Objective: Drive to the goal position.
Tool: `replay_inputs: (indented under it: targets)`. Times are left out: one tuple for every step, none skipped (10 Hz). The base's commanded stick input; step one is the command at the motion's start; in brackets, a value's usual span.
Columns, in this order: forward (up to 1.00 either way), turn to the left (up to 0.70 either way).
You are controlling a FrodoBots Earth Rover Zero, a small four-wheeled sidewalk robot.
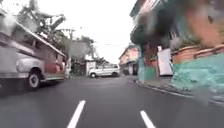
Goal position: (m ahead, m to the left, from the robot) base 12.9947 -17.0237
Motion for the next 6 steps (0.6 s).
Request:
replay_inputs:
  targets:
    - [1.00,0.19]
    - [1.00,0.20]
    - [1.00,0.06]
    - [1.00,0.00]
    - [1.00,0.01]
    - [1.00,0.06]
